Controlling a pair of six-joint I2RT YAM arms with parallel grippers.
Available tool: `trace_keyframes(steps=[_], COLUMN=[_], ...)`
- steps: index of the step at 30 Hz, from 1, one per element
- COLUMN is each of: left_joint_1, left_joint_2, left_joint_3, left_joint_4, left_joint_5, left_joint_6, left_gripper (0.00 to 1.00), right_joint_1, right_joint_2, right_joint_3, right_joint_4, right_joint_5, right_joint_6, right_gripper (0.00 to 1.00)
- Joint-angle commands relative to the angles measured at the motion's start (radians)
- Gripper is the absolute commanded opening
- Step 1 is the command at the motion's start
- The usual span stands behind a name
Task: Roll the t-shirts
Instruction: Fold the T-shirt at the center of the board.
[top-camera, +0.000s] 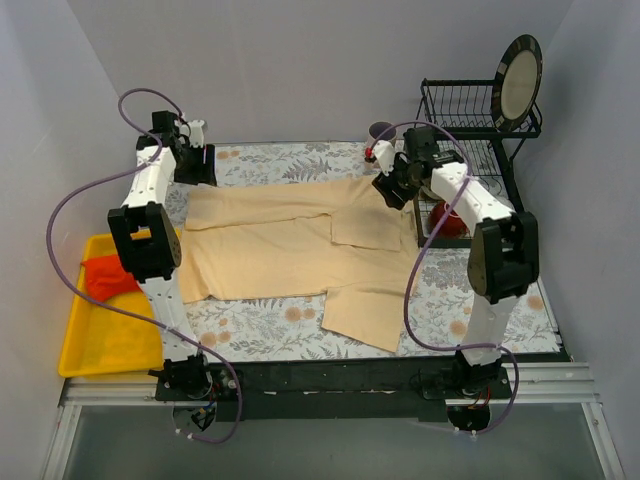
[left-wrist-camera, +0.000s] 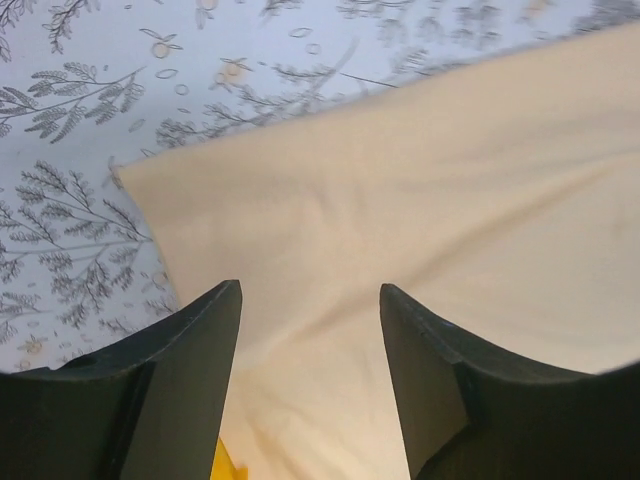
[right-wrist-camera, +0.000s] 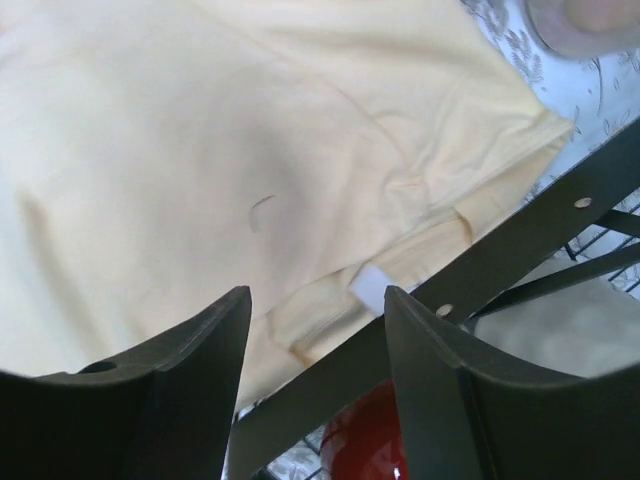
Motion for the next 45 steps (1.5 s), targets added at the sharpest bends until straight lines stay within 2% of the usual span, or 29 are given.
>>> trace_keyframes(steps=[1, 5, 9, 11, 12, 15, 19, 23, 27, 33, 45], left_joint_1=[-0.001, -0.001, 0.000, 0.000, 0.000, 0.002, 0.002, 0.002, 0.000, 0.002, 0.008], left_joint_2=[-0.241, -0.379, -0.438, -0.452, -0.468, -0.511, -0.586, -0.663, -0.712, -0.729, -0.768], left_joint_3=[-0.137, -0.254, -0.294, -0.306, -0.323, -0.397, -0.496, -0.573, -0.633, -0.662, -0.699], left_joint_4=[-0.079, -0.162, -0.210, -0.205, -0.181, -0.133, -0.082, -0.049, -0.027, -0.027, -0.015], left_joint_5=[0.200, 0.263, 0.248, 0.237, 0.224, 0.207, 0.236, 0.250, 0.221, 0.174, 0.124], left_joint_6=[0.065, 0.229, 0.267, 0.215, 0.193, 0.104, 0.024, -0.019, -0.022, -0.023, -0.029], left_gripper=[0.58, 0.59, 0.60, 0.60, 0.60, 0.60, 0.60, 0.61, 0.61, 0.61, 0.62], right_joint_1=[0.004, 0.030, 0.124, 0.162, 0.219, 0.329, 0.420, 0.480, 0.570, 0.676, 0.689], right_joint_2=[-0.208, -0.356, -0.564, -0.650, -0.739, -0.917, -1.075, -1.114, -1.076, -0.996, -1.017], right_joint_3=[-0.141, -0.280, -0.501, -0.598, -0.701, -0.845, -1.030, -1.080, -1.088, -1.069, -1.187], right_joint_4=[-0.062, -0.105, -0.130, -0.127, -0.124, -0.114, -0.134, -0.140, -0.122, -0.212, -0.134], right_joint_5=[-0.225, -0.265, -0.236, -0.234, -0.231, -0.205, -0.197, -0.202, -0.205, -0.225, -0.176], right_joint_6=[-0.165, -0.252, -0.350, -0.401, -0.424, -0.524, -0.637, -0.679, -0.677, -0.706, -0.768], right_gripper=[0.66, 0.66, 0.66, 0.65, 0.65, 0.63, 0.63, 0.59, 0.57, 0.54, 0.52])
